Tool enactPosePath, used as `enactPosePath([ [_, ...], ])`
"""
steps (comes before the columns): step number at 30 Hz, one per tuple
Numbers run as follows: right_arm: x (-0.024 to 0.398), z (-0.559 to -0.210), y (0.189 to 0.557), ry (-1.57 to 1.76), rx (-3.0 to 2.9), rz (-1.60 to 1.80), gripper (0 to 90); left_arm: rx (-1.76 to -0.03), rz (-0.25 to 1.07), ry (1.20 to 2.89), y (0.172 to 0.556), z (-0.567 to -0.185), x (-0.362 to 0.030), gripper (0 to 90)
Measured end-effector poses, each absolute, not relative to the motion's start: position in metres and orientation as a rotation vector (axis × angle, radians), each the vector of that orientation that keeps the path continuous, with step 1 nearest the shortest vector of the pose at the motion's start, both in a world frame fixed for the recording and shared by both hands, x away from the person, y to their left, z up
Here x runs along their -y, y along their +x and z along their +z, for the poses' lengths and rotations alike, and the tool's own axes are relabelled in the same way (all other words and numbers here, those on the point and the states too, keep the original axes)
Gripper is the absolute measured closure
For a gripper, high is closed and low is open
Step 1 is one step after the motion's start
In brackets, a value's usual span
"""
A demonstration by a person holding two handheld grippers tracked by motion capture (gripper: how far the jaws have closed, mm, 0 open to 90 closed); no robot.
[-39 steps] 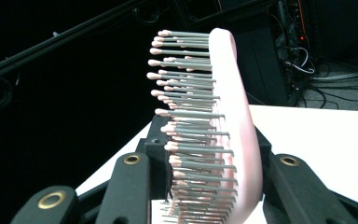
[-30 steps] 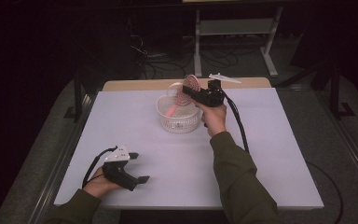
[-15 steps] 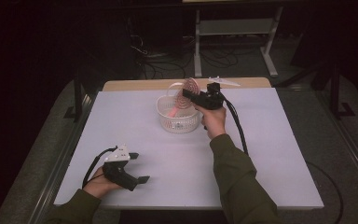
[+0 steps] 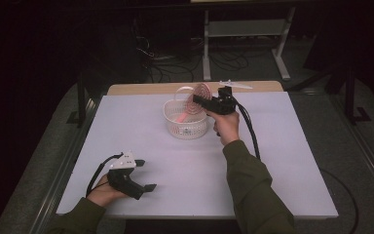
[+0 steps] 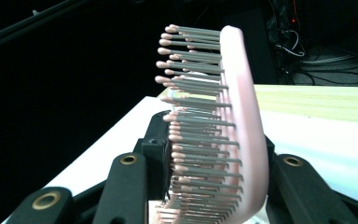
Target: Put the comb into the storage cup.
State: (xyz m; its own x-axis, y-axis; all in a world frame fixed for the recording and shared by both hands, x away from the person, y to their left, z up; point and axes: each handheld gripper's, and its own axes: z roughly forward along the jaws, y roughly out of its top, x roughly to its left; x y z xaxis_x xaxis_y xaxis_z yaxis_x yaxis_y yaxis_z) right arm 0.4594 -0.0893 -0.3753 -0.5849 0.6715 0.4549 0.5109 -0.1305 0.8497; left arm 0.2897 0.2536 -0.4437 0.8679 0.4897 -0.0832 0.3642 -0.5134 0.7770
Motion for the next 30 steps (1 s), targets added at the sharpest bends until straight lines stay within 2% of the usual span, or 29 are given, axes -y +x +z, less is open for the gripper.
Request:
enactPosePath([
  [30,0.102,-0.381,0.458,1.382,-2.002,1.680,55.2,-0.616,0.181,2.170,0.290,-0.444,-0.253,0.1],
])
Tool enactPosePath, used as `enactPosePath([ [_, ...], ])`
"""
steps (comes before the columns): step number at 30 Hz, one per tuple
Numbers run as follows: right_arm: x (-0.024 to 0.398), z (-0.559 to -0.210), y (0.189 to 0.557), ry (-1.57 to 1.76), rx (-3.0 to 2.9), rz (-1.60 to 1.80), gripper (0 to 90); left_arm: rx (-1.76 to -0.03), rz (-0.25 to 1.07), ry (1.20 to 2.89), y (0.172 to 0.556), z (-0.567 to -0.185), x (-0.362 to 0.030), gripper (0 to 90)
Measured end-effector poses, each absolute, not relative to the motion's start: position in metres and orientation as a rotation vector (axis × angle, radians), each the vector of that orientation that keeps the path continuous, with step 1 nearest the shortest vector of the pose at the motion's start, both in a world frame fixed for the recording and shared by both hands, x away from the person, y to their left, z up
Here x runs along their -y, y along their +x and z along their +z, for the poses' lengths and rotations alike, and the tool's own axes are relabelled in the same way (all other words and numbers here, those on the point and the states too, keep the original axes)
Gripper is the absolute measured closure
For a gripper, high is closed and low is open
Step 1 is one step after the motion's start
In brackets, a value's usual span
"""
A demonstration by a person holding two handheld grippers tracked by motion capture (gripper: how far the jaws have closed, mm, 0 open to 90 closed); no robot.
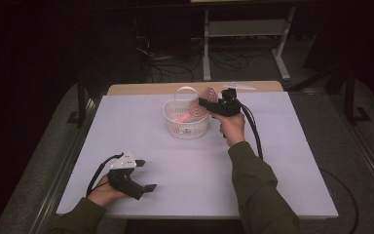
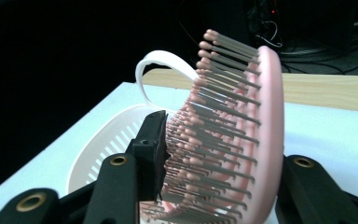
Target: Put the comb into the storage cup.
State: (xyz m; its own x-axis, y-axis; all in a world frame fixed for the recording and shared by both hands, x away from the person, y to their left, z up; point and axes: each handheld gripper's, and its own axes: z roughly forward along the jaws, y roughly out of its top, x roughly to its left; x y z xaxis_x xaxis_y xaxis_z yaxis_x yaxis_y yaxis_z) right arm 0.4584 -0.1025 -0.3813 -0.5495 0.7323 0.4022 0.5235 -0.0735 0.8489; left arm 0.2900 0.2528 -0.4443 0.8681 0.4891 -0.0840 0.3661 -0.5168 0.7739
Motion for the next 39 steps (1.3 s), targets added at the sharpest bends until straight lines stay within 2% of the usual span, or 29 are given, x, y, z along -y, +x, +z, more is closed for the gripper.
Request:
enactPosePath([
  [12,0.107,-0.380,0.457,1.360,-2.020,1.617,47.6,-0.627,0.182,2.165,0.291,-0.444,-0.253,0.1],
  [27,0.117,-0.368,0.449,1.290,-2.085,1.589,27.9,-0.636,0.189,2.163,0.291,-0.444,-0.252,0.1],
  [39,0.125,-0.364,0.441,1.239,-2.131,1.559,18.7,-0.636,0.186,2.162,0.291,-0.444,-0.254,0.1],
])
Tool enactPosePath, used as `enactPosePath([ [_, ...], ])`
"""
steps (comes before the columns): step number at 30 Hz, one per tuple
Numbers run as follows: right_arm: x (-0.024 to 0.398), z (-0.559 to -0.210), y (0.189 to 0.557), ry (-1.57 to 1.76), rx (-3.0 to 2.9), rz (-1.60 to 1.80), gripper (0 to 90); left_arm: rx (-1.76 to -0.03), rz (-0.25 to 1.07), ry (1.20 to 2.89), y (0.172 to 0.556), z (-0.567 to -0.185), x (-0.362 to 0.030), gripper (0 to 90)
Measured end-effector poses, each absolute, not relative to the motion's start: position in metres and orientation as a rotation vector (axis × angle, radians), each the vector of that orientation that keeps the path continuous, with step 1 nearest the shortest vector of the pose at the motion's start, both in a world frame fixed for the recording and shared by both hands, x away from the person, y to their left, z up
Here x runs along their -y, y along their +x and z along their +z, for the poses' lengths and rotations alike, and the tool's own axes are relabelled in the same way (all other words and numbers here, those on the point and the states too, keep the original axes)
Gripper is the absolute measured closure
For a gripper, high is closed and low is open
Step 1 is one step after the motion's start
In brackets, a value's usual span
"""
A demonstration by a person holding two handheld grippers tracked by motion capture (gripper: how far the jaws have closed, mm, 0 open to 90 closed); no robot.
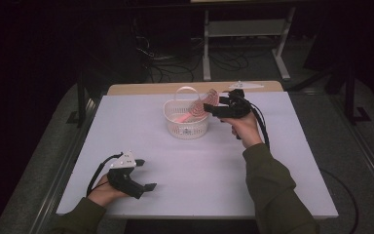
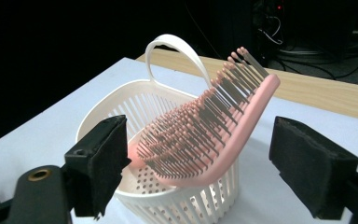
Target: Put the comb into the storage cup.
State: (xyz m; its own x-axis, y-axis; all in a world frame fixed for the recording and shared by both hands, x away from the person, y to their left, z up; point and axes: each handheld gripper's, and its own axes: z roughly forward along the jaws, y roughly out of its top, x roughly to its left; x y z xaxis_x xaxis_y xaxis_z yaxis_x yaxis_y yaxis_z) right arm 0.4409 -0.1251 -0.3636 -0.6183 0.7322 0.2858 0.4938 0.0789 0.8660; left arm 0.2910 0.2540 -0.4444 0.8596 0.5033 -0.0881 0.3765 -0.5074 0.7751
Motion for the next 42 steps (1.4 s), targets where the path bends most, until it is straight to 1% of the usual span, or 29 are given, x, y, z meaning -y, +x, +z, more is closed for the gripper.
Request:
enactPosePath([
  [12,0.132,-0.363,0.430,1.175,-2.178,1.511,14.0,-0.633,0.185,2.167,0.290,-0.445,-0.254,0.1],
  [27,0.137,-0.371,0.411,1.107,-2.228,1.471,11.0,-0.637,0.186,2.167,0.290,-0.446,-0.254,0.1],
  [35,0.135,-0.381,0.402,1.075,-2.284,1.422,2.6,-0.638,0.189,2.168,0.290,-0.446,-0.254,0.1],
  [42,0.134,-0.388,0.395,1.071,-2.312,1.385,0.0,-0.634,0.189,2.165,0.290,-0.445,-0.255,0.1],
])
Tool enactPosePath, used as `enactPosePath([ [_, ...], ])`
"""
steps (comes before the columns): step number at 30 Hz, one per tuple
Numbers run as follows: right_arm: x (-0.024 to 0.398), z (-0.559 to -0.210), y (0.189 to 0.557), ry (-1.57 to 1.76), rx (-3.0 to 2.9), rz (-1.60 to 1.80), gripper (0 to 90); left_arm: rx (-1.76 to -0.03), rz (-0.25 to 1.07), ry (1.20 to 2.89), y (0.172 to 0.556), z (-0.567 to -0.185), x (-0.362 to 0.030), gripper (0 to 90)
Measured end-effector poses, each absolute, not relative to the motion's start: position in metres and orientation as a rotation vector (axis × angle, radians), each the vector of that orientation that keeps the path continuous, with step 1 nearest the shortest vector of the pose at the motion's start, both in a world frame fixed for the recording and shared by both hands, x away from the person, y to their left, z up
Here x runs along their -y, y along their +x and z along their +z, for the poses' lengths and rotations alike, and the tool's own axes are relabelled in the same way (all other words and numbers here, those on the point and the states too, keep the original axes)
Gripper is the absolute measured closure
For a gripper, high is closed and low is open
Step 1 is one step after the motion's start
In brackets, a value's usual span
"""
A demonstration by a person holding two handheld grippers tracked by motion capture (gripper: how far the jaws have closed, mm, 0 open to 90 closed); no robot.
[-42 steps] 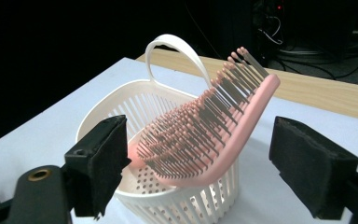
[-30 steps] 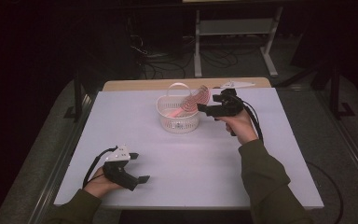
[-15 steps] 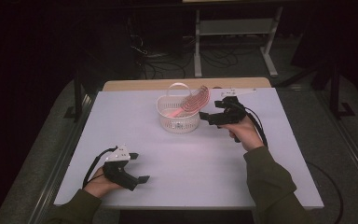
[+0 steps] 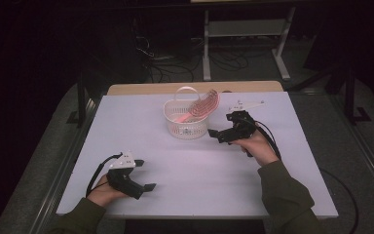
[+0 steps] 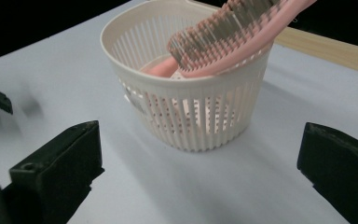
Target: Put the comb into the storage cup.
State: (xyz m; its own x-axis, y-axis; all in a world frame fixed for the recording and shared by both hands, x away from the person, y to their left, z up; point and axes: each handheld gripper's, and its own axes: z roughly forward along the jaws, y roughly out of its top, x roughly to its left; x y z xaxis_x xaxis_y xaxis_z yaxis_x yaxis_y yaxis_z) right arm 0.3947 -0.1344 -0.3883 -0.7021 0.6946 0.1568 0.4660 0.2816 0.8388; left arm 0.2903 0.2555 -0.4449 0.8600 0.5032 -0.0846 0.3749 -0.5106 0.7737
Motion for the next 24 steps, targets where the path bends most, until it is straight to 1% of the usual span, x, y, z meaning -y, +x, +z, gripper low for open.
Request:
enactPosePath([
  [24,0.146,-0.408,0.352,1.034,-2.385,1.316,0.0,-0.632,0.190,2.156,0.290,-0.444,-0.256,0.1],
])
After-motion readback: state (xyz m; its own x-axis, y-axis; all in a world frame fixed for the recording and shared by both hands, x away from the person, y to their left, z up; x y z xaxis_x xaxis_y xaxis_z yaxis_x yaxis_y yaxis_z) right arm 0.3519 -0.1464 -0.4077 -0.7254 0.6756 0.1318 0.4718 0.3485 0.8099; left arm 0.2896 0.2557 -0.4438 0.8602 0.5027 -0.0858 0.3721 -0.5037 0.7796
